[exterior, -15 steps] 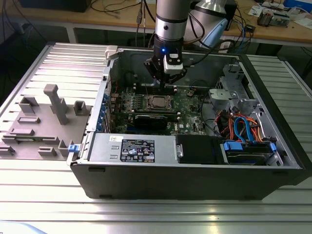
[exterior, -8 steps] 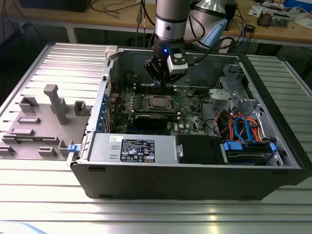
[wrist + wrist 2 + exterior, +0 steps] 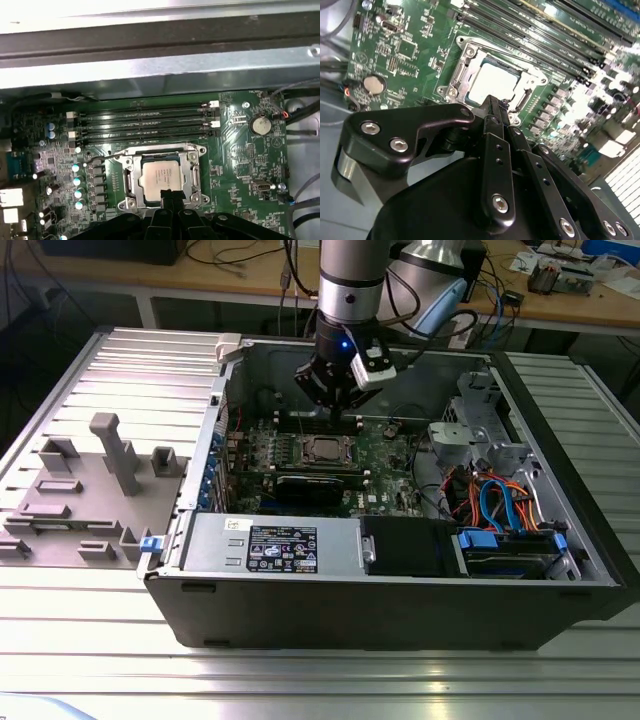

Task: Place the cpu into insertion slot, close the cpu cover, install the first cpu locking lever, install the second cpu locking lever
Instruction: 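Install the first cpu locking lever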

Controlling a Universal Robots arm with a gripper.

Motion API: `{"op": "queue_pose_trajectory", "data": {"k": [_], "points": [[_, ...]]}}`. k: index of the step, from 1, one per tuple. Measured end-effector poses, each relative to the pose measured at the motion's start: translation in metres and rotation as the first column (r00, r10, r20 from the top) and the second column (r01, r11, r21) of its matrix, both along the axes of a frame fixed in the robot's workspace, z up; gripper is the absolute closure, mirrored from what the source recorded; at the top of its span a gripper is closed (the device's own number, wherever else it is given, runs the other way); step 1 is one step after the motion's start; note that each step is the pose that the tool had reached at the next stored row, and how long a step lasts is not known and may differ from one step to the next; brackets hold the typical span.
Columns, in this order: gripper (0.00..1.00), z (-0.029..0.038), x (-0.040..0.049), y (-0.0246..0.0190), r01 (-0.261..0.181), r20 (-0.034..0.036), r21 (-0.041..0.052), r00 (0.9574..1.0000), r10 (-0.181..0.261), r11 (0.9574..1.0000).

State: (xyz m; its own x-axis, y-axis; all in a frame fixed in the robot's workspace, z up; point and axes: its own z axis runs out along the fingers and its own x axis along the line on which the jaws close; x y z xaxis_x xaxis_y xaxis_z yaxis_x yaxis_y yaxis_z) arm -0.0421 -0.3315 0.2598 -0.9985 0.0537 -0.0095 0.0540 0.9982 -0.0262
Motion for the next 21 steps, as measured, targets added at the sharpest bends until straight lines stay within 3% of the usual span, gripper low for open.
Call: {"op": "queue_pose_trajectory", "data": {"k": [5,12,13,14,18,21], "points": [[0.89,0.0000,-0.0002,0.0000,-0.068,0.0000,0.0000,0.9977,0.068,0.9977],[0.89,-0.0002,-0.0091,0.0000,-0.069,0.0001,0.0020,0.9976,0.069,0.9976],[0.89,-0.0004,-0.0115,0.0000,-0.069,0.0007,0.0104,0.9976,0.069,0.9975],[0.89,-0.0006,-0.0130,0.0000,-0.069,0.0018,0.0271,0.9976,0.069,0.9972],[0.89,-0.0013,-0.0179,-0.0001,-0.091,0.0020,0.0275,0.9958,0.091,0.9954],[0.89,-0.0017,-0.0275,-0.0001,-0.099,0.0019,0.0275,0.9951,0.099,0.9947]]}}
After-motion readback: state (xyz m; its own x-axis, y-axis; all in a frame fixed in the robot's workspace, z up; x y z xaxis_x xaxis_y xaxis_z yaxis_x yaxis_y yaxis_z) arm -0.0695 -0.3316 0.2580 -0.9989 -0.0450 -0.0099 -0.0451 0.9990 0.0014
